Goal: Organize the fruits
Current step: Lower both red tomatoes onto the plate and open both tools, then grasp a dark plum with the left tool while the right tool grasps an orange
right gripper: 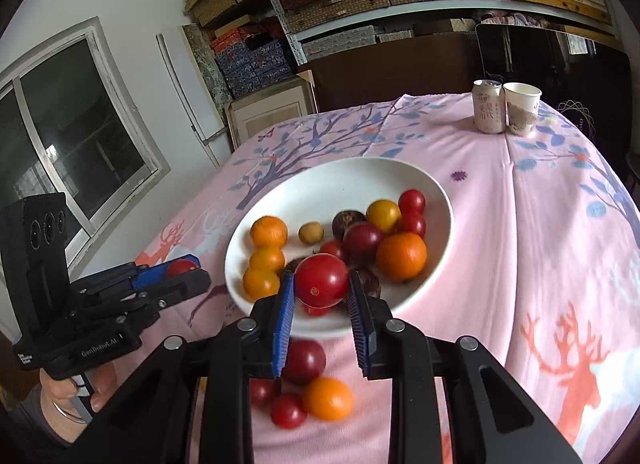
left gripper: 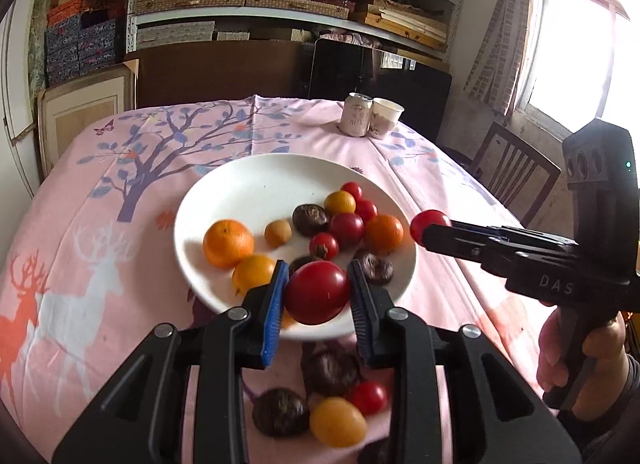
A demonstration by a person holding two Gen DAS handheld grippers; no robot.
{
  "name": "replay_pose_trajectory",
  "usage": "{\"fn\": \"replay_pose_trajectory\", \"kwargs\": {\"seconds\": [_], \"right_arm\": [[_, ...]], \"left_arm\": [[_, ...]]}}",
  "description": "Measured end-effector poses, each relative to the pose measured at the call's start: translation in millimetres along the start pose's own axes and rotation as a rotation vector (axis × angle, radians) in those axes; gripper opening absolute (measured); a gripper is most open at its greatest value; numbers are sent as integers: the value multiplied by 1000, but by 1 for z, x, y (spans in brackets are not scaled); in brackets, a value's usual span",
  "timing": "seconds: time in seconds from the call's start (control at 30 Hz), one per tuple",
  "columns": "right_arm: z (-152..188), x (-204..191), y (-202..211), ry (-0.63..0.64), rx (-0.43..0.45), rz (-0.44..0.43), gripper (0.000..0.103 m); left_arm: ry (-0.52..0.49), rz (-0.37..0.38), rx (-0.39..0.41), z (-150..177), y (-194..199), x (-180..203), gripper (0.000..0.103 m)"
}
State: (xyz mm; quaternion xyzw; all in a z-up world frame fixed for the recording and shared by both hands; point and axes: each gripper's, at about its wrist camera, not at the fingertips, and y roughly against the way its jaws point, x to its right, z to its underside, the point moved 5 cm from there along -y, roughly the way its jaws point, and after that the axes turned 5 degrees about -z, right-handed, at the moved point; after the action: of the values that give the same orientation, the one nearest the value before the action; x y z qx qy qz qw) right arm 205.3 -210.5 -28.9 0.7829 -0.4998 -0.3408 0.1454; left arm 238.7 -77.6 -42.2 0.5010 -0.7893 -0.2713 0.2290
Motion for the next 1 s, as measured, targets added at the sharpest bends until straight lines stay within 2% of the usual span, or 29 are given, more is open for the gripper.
{"fn": "replay_pose_trajectory", "kwargs": {"seconds": [0.07, 0.17, 0.2, 0.23, 0.27, 0.3, 0.37, 0.5, 0.63, 0.73, 0.83, 0.93, 0.97, 1.0], "right_arm": [[-17, 5, -21, -18, -5, 27, 28], [-30, 8, -45, -46, -19, 22, 30], [-32, 8, -47, -45, -9, 31, 44], [-33, 7, -44, -34, 11, 54, 50], [-32, 3, -38, -16, 36, 65, 55], [-29, -1, -32, 6, 48, 63, 55], [-22, -5, -16, 19, 65, 67, 55], [11, -10, 22, 34, 88, 53, 56], [60, 4, 49, -15, 89, 53, 63], [87, 19, 52, -61, 60, 63, 64], [100, 29, 52, -95, 49, 81, 64], [102, 28, 50, -82, 47, 70, 64], [103, 29, 48, -84, 36, 77, 64], [104, 29, 47, -82, 28, 81, 64]], "left_arm": [[-15, -29, -20, -14, -25, 0, 30], [-44, -95, -61, -20, -60, -3, 32], [-38, -111, -68, -20, -65, -7, 40], [-24, -120, -66, -19, -65, -12, 44], [-4, -109, -52, -18, -60, -15, 53], [7, -93, -28, -17, -52, -17, 63], [-14, -123, 15, -11, -33, -20, 66], [-72, -81, 20, 24, 9, -12, 68], [-177, -17, -40, 84, 41, 15, 68], [-239, 7, -75, 123, 52, 41, 68], [-286, -24, -85, 145, 45, 58, 68], [-253, -44, -128, 152, 25, 59, 56], [-226, -16, -152, 152, 20, 58, 46], [-205, -8, -143, 150, 21, 58, 46]]}}
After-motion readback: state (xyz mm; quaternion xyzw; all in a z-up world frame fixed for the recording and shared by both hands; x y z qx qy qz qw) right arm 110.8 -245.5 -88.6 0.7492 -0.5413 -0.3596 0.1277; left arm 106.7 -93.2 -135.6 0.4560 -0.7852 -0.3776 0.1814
